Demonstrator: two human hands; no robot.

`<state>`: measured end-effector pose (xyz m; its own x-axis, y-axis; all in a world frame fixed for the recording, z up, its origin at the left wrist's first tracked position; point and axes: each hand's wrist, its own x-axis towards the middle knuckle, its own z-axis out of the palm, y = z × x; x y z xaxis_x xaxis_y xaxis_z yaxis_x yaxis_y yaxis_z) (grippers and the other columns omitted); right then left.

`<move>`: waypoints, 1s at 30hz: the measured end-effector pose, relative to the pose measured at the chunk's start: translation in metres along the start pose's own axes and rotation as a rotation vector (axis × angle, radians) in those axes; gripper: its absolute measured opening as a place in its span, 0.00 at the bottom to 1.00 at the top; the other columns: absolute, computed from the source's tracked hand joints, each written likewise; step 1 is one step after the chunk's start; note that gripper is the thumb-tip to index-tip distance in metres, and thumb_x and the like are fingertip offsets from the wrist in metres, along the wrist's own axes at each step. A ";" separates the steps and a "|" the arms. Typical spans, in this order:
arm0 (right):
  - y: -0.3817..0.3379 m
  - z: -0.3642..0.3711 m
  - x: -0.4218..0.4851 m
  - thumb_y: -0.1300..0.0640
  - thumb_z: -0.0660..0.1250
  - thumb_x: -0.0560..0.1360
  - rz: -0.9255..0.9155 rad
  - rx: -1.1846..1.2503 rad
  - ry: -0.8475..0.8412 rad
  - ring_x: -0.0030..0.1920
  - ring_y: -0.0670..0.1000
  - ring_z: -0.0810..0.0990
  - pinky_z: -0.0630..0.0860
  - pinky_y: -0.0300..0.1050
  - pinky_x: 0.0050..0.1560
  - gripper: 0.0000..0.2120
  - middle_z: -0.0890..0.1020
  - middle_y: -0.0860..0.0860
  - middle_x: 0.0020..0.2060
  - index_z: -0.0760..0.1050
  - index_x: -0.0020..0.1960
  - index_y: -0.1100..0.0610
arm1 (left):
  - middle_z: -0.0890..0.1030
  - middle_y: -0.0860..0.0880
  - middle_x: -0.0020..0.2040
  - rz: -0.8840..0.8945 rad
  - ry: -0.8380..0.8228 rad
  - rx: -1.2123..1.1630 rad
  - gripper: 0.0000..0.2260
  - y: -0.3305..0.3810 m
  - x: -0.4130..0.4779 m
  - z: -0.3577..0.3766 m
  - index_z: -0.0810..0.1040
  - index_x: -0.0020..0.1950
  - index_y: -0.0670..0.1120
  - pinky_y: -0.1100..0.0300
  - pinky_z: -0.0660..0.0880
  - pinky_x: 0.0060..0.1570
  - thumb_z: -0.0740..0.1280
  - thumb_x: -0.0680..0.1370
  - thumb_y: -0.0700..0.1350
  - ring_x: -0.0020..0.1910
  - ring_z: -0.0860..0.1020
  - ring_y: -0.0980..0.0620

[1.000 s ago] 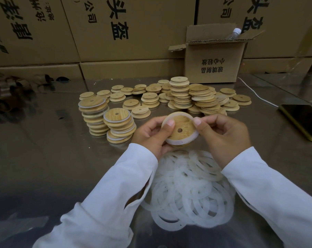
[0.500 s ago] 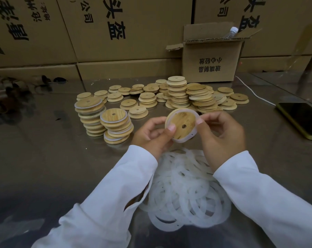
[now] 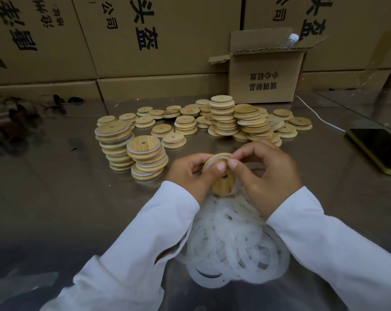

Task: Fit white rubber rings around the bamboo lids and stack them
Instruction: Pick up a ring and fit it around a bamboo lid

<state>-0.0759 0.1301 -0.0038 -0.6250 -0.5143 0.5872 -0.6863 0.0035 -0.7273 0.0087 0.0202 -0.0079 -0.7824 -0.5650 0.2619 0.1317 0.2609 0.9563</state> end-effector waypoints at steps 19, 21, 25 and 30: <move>-0.008 -0.009 0.006 0.57 0.71 0.70 0.137 0.001 -0.032 0.42 0.42 0.76 0.71 0.32 0.45 0.09 0.77 0.44 0.39 0.75 0.34 0.48 | 0.82 0.51 0.41 0.134 -0.098 0.087 0.07 0.005 0.008 -0.024 0.79 0.46 0.49 0.67 0.76 0.43 0.68 0.72 0.38 0.41 0.80 0.59; -0.009 -0.008 0.007 0.57 0.71 0.70 0.121 -0.012 -0.041 0.42 0.41 0.76 0.70 0.30 0.44 0.09 0.76 0.43 0.38 0.75 0.34 0.47 | 0.83 0.53 0.39 0.099 -0.088 0.020 0.06 0.003 0.009 -0.025 0.80 0.45 0.49 0.67 0.76 0.43 0.69 0.70 0.41 0.40 0.81 0.58; -0.011 -0.010 0.008 0.57 0.71 0.70 0.110 -0.004 -0.049 0.42 0.41 0.76 0.72 0.33 0.45 0.09 0.78 0.43 0.38 0.75 0.34 0.47 | 0.84 0.50 0.39 -0.020 -0.116 -0.128 0.08 -0.004 0.010 -0.025 0.82 0.44 0.49 0.55 0.80 0.46 0.71 0.66 0.46 0.42 0.81 0.52; -0.012 -0.016 0.011 0.56 0.71 0.70 0.154 0.022 -0.098 0.44 0.46 0.78 0.74 0.42 0.48 0.07 0.81 0.47 0.39 0.77 0.35 0.48 | 0.84 0.50 0.40 -0.014 -0.114 -0.140 0.07 -0.004 0.011 -0.025 0.84 0.42 0.54 0.51 0.79 0.48 0.69 0.67 0.45 0.43 0.82 0.52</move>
<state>-0.0801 0.1378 0.0169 -0.6819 -0.5903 0.4319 -0.5764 0.0701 -0.8141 0.0147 -0.0066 -0.0055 -0.8475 -0.4736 0.2398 0.1979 0.1374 0.9706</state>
